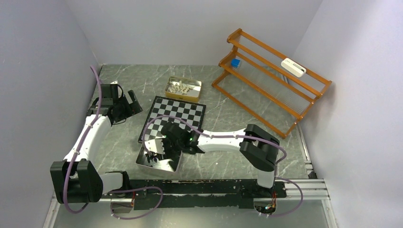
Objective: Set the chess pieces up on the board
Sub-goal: Pick up the chess piece from the storage box.
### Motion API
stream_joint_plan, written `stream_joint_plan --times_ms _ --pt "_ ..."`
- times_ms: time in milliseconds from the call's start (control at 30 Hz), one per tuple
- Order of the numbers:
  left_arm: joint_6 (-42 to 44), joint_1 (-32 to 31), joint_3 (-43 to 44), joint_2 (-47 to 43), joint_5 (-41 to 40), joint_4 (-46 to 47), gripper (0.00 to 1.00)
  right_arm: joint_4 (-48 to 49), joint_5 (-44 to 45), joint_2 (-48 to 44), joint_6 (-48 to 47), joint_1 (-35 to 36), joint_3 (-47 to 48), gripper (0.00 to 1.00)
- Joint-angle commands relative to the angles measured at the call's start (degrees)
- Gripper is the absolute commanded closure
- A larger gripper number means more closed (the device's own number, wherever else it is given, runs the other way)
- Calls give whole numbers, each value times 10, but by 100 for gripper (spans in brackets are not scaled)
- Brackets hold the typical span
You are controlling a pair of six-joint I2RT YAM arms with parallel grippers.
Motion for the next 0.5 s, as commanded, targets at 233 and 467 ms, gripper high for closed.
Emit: stream_joint_plan --times_ms 233,467 --pt "-6 5 7 -10 -8 -3 3 -24 57 49 -107 25 21 54" --pt "-5 5 7 -7 1 -2 5 -49 81 79 -108 33 42 55"
